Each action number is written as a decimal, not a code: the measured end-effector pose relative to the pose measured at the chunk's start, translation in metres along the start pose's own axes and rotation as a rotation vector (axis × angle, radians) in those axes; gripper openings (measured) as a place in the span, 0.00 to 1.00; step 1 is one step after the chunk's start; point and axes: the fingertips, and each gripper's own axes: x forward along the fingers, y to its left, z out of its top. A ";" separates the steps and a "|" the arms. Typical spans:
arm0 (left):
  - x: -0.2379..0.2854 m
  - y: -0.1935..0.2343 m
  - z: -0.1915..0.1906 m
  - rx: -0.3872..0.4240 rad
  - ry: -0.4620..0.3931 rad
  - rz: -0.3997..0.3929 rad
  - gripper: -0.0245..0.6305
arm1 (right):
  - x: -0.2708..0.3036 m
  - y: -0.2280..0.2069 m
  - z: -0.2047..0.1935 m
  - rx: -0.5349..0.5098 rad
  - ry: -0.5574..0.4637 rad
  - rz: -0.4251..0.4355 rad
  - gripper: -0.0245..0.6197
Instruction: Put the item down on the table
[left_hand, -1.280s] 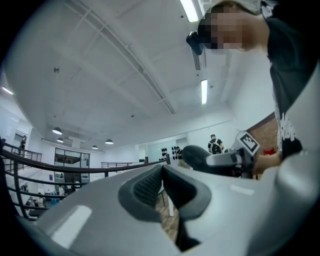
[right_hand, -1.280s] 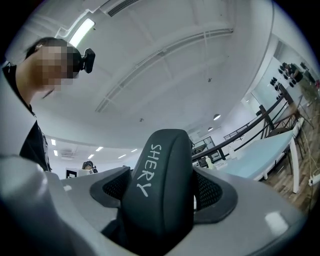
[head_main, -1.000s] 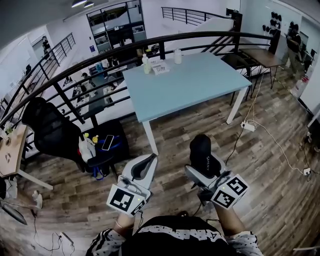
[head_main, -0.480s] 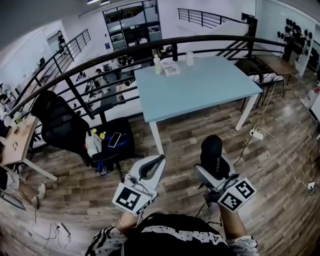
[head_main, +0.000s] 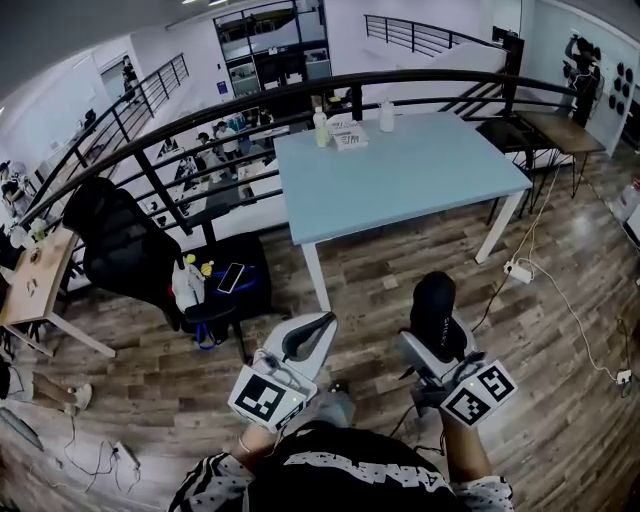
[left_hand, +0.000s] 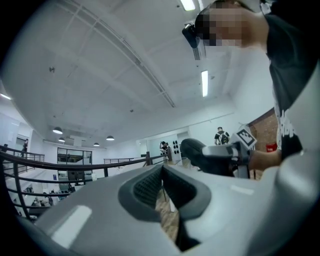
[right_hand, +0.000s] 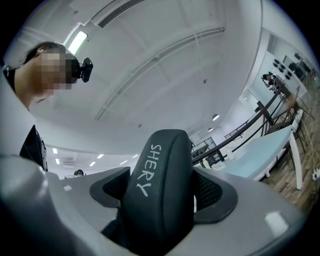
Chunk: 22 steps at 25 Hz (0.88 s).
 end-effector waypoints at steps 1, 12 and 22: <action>0.005 0.003 -0.003 -0.004 -0.001 -0.003 0.04 | 0.003 -0.005 -0.001 -0.001 0.000 -0.006 0.64; 0.103 0.030 -0.020 -0.045 -0.059 -0.170 0.04 | 0.022 -0.076 0.023 -0.054 -0.026 -0.168 0.64; 0.182 0.057 -0.033 -0.068 -0.070 -0.291 0.04 | 0.052 -0.138 0.036 -0.044 -0.037 -0.273 0.64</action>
